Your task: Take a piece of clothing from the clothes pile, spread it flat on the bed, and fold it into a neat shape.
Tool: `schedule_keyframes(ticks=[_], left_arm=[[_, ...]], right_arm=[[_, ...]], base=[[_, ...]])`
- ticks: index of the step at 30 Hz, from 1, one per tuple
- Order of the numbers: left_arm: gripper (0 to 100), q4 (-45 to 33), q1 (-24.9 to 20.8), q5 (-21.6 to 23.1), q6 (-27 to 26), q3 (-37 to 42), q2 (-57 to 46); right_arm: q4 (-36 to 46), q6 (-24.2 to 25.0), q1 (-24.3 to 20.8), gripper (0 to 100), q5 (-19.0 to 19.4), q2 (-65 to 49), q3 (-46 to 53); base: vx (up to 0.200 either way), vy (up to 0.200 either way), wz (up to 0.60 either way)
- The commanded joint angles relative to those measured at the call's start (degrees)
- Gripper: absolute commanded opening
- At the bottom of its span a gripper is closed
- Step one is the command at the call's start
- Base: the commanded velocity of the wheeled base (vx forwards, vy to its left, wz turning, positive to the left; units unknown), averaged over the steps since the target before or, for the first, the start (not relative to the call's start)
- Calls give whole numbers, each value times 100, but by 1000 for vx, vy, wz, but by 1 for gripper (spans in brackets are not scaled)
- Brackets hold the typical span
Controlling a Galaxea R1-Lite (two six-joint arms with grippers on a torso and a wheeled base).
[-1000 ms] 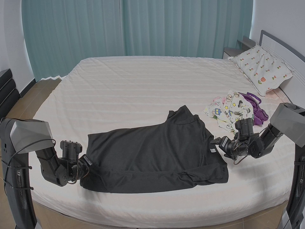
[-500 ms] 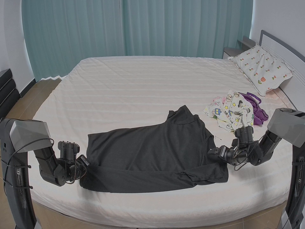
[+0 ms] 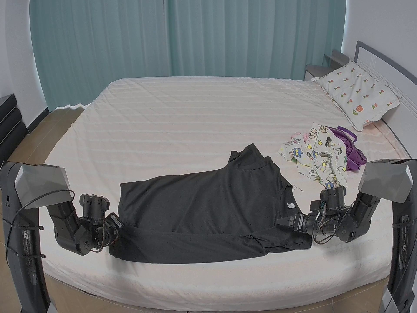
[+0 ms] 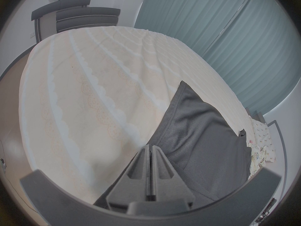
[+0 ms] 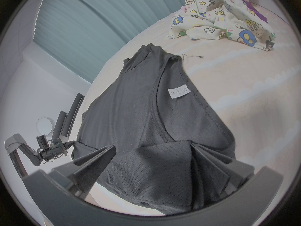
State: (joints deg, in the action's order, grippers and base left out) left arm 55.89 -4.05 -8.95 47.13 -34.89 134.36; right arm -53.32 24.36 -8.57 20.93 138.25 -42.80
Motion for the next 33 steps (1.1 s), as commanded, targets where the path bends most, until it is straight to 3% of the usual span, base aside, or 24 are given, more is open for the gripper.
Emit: schedule_keyframes(ticks=[1, 4, 5, 9, 33], left_arm=[[0, 0, -8, -2, 7, 0, 11], [0, 0, -8, -2, 7, 0, 11], [0, 0, -8, -2, 7, 0, 11], [0, 0, 0, -2, 7, 0, 28], [0, 0, 27, -72, -11, -53, 134]], right_arm=[[-117, -36, 4, 100, 43, 167, 35], [-170, -27, 13, 100, 69, 211, 44], [-179, -19, 13, 0, 104, 211, 53], [-179, 69, 48, 0, 315, 158, 123], [-715, 491, 391, 0, 333, 0, 70]], base=[[0, 0, 0], [0, 0, 0], [0, 0, 0], [0, 0, 0], [0, 0, 0]])
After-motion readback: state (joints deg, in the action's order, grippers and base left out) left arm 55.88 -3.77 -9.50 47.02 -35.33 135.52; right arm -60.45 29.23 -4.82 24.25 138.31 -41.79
